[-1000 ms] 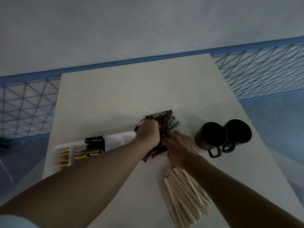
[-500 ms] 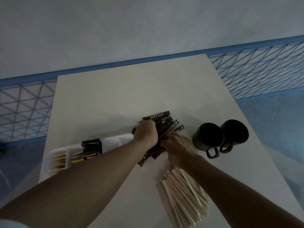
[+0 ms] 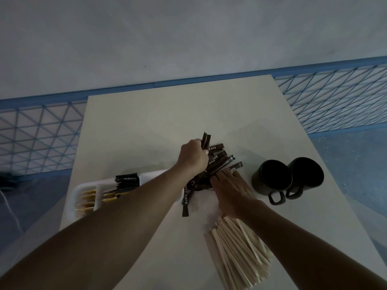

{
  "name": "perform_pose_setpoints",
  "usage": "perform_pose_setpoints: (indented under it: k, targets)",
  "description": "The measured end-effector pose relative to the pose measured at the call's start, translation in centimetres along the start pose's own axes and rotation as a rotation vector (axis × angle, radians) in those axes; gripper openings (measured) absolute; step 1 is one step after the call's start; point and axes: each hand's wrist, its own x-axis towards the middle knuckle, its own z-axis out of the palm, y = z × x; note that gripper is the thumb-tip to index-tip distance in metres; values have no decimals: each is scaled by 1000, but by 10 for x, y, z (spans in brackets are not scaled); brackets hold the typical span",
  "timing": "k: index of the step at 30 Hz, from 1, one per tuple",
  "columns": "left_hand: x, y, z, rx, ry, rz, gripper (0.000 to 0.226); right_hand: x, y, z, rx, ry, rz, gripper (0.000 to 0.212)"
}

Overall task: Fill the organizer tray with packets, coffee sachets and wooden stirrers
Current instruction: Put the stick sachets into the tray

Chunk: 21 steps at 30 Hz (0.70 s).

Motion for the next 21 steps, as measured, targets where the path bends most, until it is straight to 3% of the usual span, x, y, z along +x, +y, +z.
perform_pose_setpoints:
  k: [10, 16, 21]
  targets:
    - [-13, 3, -28, -210, 8, -67, 21, 6, 1, -8, 276, -55, 154, 26]
    - [-26, -11, -40, -360, 17, -72, 11, 12, -19, -10, 642, -113, 355, 25]
    - [-40, -28, -52, -361, 45, -59, 10, 20, -46, -3, 822, -126, 522, 8]
